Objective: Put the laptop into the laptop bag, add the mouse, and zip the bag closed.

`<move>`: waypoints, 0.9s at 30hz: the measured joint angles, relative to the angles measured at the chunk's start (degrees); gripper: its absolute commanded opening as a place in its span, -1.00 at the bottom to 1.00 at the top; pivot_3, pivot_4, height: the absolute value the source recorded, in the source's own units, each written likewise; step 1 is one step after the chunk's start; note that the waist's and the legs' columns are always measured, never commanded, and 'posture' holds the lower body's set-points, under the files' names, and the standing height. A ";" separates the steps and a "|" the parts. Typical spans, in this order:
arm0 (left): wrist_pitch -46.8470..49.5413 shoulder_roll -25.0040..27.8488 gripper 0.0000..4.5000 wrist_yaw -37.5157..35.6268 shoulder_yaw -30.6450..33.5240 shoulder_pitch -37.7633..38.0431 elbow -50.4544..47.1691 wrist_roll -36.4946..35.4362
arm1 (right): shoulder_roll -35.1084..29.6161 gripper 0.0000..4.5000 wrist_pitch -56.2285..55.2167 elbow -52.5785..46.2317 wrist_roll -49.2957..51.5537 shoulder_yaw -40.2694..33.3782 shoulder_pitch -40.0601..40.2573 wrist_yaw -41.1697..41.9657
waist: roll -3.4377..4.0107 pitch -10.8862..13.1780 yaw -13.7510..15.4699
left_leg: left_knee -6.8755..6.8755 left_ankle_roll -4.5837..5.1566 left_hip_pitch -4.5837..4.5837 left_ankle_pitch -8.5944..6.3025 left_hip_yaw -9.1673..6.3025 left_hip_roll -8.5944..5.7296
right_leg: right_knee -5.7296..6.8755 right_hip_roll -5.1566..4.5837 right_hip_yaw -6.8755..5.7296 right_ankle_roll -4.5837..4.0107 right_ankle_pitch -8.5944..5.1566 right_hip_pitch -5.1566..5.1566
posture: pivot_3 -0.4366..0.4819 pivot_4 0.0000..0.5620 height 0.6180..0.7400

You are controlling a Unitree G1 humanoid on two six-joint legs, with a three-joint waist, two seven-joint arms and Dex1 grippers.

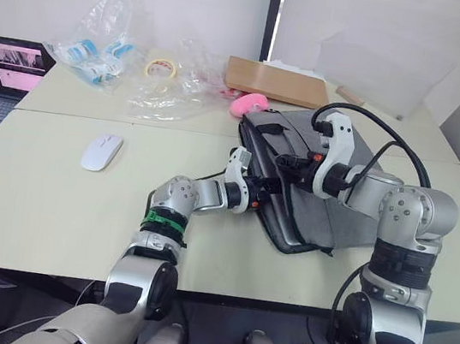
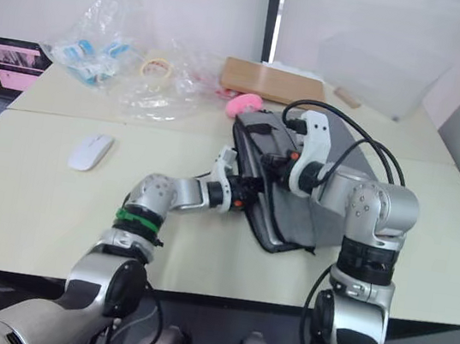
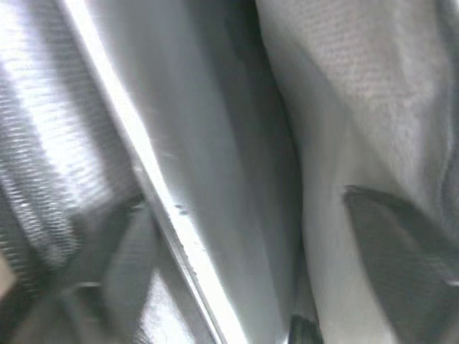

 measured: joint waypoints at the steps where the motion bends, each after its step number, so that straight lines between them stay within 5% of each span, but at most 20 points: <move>1: 1.68 1.49 0.99 -0.69 -0.71 0.79 -1.96 -0.11 | -0.01 -1.00 -0.32 0.46 0.00 0.41 -0.16 0.25 | 0.00 0.00 -0.36 | -0.01 0.00 0.03 0.00 0.01 0.04 | 0.01 0.06 0.05 0.00 0.00 0.00 | -0.05 -0.47 1.00; 4: 9.67 11.45 0.99 -3.07 0.00 2.73 -9.58 -2.04 | -0.40 -1.00 -1.93 2.16 -0.09 1.44 0.23 0.84 | 0.01 0.00 -1.44 | -0.04 0.00 0.09 0.00 -0.06 0.18 | 0.18 0.20 0.20 -0.03 0.01 -0.09 | -0.05 -0.47 1.00; 11: 12.05 17.95 0.99 -6.09 4.71 2.77 -15.98 -4.94 | -0.82 -1.00 -3.13 3.64 -0.39 3.20 0.95 0.99 | 0.01 0.00 -0.26 | 0.16 0.07 0.03 -0.05 -0.10 0.08 | 0.05 0.12 0.22 0.01 0.08 -0.01 | -0.05 -0.47 1.00; 19: 4.22 30.79 0.99 -18.69 -4.44 15.07 -30.26 -1.24 | -2.05 -1.00 -9.17 3.86 -2.41 9.23 3.18 3.57 | 0.03 -0.01 -1.22 | -0.15 0.06 0.19 -0.04 0.00 0.18 | -0.07 0.19 0.32 -0.03 0.10 -0.04 | -0.05 -0.47 1.00; 27: -5.15 30.02 0.99 -16.42 -1.84 32.11 -43.79 1.71 | -1.56 -1.00 -16.68 4.40 -7.30 15.87 6.64 4.49 | 0.02 -0.01 -0.95 | -0.16 0.08 0.17 -0.06 0.04 0.29 | -0.22 0.23 0.32 -0.09 0.16 -0.03 | -0.05 -0.47 1.00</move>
